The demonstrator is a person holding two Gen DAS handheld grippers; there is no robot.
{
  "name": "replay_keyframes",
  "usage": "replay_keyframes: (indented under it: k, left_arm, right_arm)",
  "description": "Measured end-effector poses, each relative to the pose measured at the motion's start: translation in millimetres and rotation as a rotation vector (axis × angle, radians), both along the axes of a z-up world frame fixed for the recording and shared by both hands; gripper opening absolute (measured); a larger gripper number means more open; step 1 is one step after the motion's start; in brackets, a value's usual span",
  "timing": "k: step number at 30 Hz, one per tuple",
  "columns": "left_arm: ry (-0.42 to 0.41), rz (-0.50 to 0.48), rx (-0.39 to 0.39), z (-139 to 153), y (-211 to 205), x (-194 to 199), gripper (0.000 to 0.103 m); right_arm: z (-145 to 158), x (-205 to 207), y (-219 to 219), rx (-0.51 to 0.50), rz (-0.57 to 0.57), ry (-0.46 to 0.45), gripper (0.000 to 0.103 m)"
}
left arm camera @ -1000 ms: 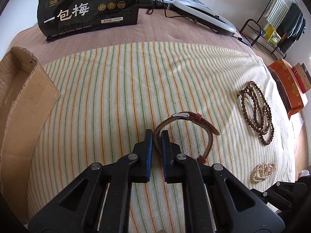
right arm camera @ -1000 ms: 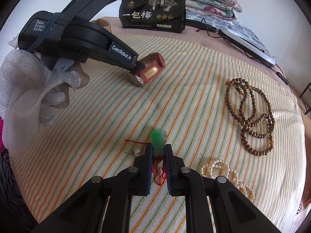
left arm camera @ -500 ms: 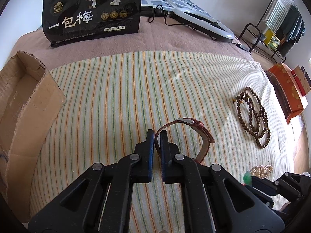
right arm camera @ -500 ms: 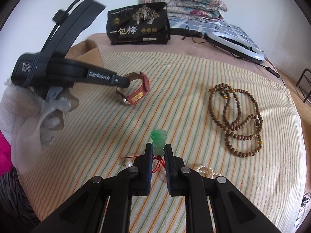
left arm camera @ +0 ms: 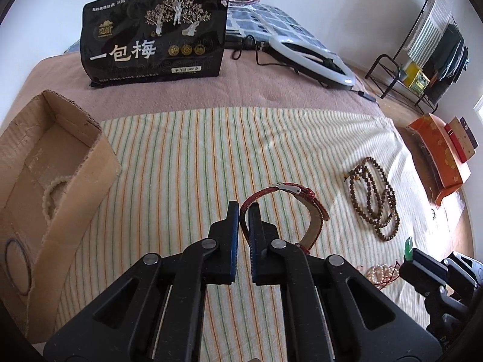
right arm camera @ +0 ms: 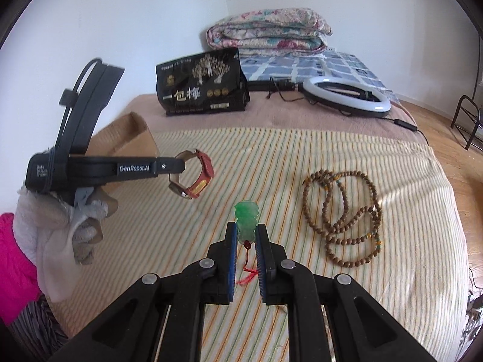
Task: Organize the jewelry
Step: 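Carry watch with left tool to cardboard box while right tool carries pendant there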
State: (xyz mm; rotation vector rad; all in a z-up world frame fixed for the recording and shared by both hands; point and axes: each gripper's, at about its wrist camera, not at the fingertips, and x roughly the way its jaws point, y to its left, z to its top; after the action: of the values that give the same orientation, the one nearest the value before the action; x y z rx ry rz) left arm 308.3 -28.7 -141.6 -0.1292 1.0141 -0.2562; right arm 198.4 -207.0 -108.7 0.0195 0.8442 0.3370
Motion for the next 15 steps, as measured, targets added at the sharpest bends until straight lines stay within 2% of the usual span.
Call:
replay_keyframes:
  k: [8,15]
  left_arm:
    - [-0.056,0.034,-0.027,29.3,21.2,-10.9,0.004]
    - [-0.107,0.077,-0.038,52.6,53.5,-22.2,0.004]
  right_arm:
    - [28.0,-2.1,1.9,0.039,-0.013,-0.048,0.01]
    - [40.5,-5.7,13.9,0.046,0.002,-0.065,0.01]
